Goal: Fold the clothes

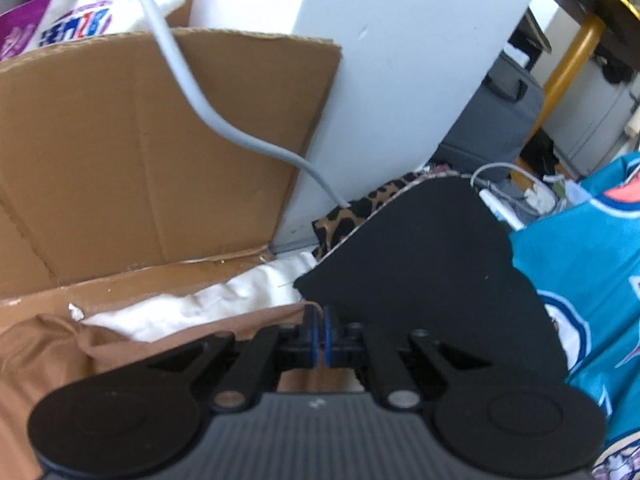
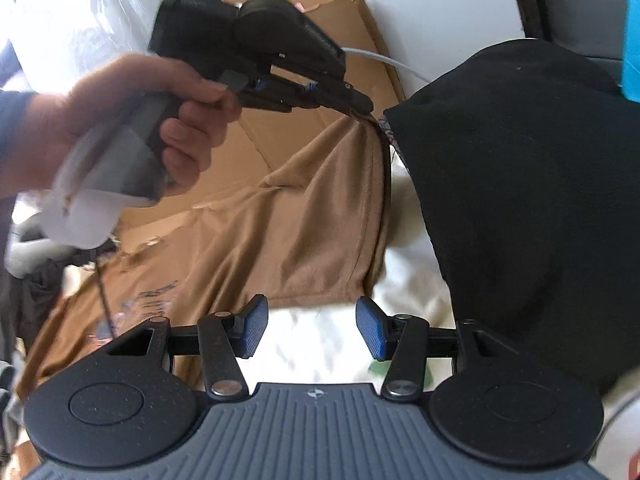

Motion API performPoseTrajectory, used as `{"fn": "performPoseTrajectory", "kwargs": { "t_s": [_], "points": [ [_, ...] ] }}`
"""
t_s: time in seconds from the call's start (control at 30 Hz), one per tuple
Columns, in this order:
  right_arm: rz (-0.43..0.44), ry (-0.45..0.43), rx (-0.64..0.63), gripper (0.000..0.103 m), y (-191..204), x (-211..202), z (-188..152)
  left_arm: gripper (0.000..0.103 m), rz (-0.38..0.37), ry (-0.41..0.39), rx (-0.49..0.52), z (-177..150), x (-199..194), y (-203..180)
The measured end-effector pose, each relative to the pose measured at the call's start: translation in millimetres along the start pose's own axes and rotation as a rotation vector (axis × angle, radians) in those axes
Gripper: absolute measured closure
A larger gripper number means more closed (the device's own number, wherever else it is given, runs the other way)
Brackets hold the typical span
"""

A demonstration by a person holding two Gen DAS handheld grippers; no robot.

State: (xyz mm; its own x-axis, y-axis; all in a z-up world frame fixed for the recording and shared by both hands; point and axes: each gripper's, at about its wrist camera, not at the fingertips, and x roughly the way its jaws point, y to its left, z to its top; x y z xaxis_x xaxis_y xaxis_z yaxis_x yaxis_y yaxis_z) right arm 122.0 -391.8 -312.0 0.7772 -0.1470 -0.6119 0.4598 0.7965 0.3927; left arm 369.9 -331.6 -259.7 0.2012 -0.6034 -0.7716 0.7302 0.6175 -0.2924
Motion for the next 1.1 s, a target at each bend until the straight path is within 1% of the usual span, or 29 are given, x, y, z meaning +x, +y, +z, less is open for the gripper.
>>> {"fn": "performPoseTrajectory", "kwargs": {
  "t_s": [0.07,0.13,0.2,0.3,0.43,0.57,0.6,0.63,0.67,0.7,0.77,0.87,0.93,1.07,1.1],
  "points": [
    [-0.016,0.019,0.01,0.047,0,13,4,0.1,0.001,0.001,-0.003,1,3,2],
    [-0.033,0.031,0.051,0.047,-3,25,5,0.1,-0.003,0.002,-0.007,2,5,3],
    [-0.056,0.042,0.118,0.047,-7,36,6,0.1,-0.007,0.005,-0.001,2,6,3],
    [-0.059,0.058,0.247,0.047,-16,51,4,0.1,-0.015,0.009,0.009,3,7,3],
    [-0.079,0.026,0.331,0.047,-21,62,2,0.1,-0.025,0.015,0.021,5,9,2],
    [-0.11,0.012,0.359,0.047,-16,69,7,0.1,-0.031,0.014,0.015,4,10,4],
    [-0.114,0.014,0.364,0.049,-16,71,9,0.1,-0.034,0.014,0.014,4,10,5],
    [-0.123,0.015,0.37,0.065,-16,72,12,0.1,-0.034,0.014,0.015,3,10,5],
    [-0.135,0.015,0.376,0.078,-17,72,14,0.1,-0.035,0.015,0.016,3,10,5],
    [-0.159,0.021,0.374,0.1,-18,72,16,0.1,-0.035,0.016,0.017,3,9,6],
    [-0.189,0.021,0.366,0.099,-21,68,18,0.1,-0.033,0.015,0.023,5,8,6],
    [-0.214,-0.016,0.325,0.099,-25,53,21,0.1,-0.031,0.0,0.034,9,6,6],
    [-0.238,-0.026,0.314,0.099,-28,47,23,0.1,-0.027,-0.012,0.042,12,4,7],
    [-0.275,-0.018,0.276,0.099,-27,44,25,0.099,0.006,-0.02,0.047,14,10,9],
    [-0.28,-0.014,0.265,0.099,-26,44,26,0.097,0.014,-0.014,0.051,15,12,9]
  ]
}}
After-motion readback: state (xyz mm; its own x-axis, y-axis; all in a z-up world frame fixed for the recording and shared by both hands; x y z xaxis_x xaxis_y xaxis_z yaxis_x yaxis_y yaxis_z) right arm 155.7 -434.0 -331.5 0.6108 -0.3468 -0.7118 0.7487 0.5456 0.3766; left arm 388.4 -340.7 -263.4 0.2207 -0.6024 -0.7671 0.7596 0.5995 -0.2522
